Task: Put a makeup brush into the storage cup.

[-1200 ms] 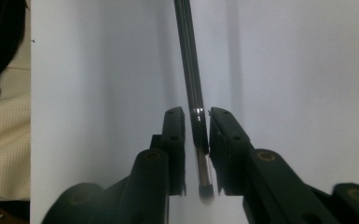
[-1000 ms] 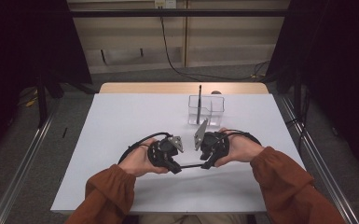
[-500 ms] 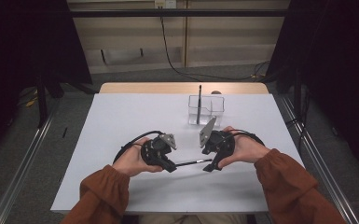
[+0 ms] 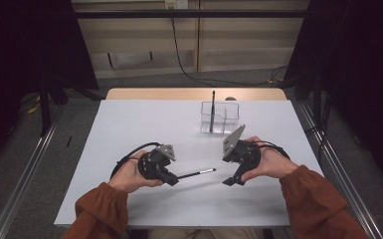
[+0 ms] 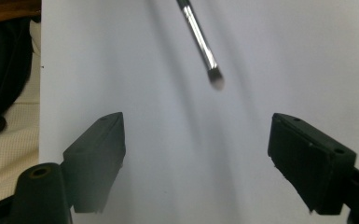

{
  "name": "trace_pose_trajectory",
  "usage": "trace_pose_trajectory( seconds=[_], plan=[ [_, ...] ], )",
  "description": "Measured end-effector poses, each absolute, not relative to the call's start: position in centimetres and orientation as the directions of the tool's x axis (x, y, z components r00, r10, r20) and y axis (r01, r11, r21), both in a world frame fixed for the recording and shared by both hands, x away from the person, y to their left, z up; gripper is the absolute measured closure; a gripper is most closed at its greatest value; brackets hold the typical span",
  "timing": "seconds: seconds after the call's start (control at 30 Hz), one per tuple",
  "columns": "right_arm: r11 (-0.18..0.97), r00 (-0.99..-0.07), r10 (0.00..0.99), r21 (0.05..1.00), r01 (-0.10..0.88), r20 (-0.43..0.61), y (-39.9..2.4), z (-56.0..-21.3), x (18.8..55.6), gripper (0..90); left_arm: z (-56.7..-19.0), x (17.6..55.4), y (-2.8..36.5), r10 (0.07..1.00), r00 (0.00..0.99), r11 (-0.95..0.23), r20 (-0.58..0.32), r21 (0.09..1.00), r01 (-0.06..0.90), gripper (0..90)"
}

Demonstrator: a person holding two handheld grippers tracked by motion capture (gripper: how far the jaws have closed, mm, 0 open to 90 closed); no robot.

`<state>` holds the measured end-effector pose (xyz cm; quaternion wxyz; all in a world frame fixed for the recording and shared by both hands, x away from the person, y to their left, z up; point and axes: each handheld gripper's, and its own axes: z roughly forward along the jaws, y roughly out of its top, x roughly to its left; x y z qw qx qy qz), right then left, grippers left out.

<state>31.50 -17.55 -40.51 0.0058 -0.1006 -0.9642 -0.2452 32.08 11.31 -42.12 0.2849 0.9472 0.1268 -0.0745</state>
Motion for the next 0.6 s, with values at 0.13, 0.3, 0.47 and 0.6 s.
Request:
trace_pose_trajectory(
  seconds=[0.13,0.3,0.47,0.6],
  plan=[
    [0.848,-0.975,0.213,0.486,0.214,0.058,-18.1,-40.7,31.3,15.9,-42.0,32.0,12.1,0.214,0.954,-0.792,-0.212,0.534,0.296,83.9],
    [0.824,-0.971,0.231,0.519,0.226,0.056,-18.6,-40.6,31.1,12.9,-42.0,31.7,12.8,0.225,0.952,-0.778,-0.209,0.55,0.305,83.9],
    [0.807,-0.966,0.253,0.539,0.243,0.057,-19.3,-40.9,30.8,9.4,-41.8,31.1,13.8,0.245,0.947,-0.752,-0.207,0.576,0.32,83.9],
    [0.805,-0.965,0.257,0.54,0.246,0.057,-19.7,-41.2,30.6,7.6,-41.9,30.8,14.6,0.259,0.944,-0.732,-0.206,0.595,0.331,83.9]
  ],
)
